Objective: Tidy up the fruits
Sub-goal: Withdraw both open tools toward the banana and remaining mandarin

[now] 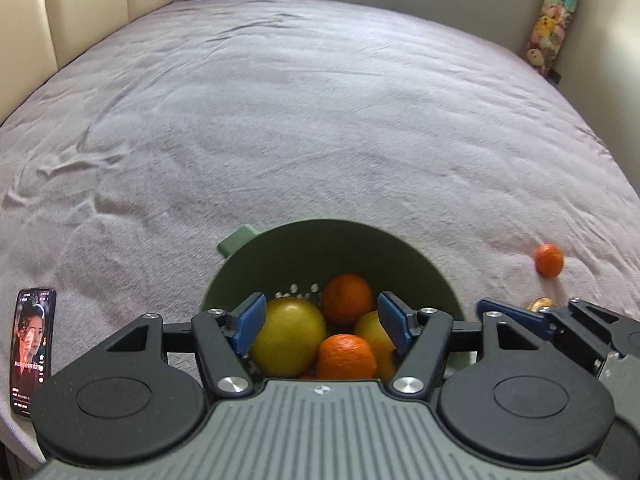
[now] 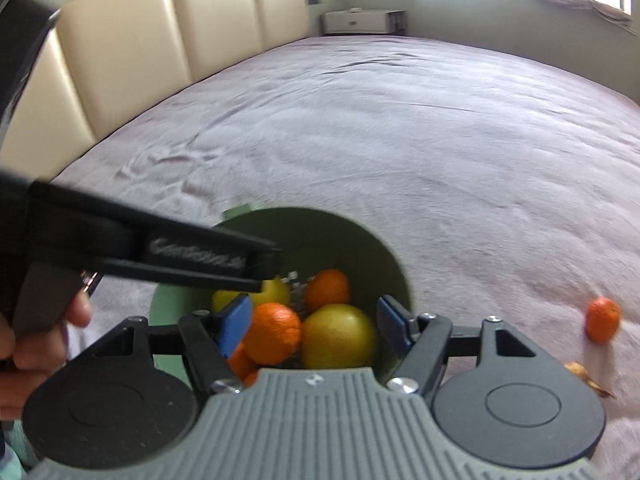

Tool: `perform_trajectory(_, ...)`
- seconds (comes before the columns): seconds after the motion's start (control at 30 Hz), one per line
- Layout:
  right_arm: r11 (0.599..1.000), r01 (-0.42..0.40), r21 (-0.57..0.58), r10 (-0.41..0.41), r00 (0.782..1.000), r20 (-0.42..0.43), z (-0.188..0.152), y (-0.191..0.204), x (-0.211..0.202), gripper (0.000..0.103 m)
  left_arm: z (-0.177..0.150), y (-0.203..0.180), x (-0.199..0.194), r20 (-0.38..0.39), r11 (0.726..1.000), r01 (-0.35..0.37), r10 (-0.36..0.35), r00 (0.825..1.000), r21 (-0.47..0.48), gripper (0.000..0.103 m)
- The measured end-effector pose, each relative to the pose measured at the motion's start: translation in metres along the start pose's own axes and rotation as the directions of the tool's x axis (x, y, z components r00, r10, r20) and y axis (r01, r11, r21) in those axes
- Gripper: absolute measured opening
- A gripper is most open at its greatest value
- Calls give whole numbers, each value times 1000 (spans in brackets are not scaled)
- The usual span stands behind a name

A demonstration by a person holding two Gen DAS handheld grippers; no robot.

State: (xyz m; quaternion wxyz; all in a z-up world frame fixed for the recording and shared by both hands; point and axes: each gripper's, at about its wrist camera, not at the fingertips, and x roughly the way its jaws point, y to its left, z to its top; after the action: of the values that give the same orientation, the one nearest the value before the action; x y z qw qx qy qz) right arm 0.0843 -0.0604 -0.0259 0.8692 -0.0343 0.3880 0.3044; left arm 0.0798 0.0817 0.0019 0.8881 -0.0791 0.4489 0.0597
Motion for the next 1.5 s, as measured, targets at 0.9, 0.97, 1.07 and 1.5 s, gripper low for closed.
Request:
perform_trajectory(0.9, 796, 289, 533, -345, 939, 6, -53, -153, -121, 73, -23, -97, -23, 72, 951, 223, -243, 967, 214, 76)
perform_trajectory(0.97, 781, 295, 551, -359, 933, 9, -57, -161, -125, 72, -26, -104, -21, 61, 944, 237, -257, 965, 228, 76)
perform_trajectory(1.07, 772, 306, 557, -363, 932, -8, -64, -167, -124, 68, -30, -112, -18, 46, 936, 256, -275, 960, 240, 76)
perform_trajectory(1.5, 750, 265, 606, -274, 958, -79, -84, -185, -89, 45, -48, -146, 15, -32, 899, 361, -365, 931, 247, 72)
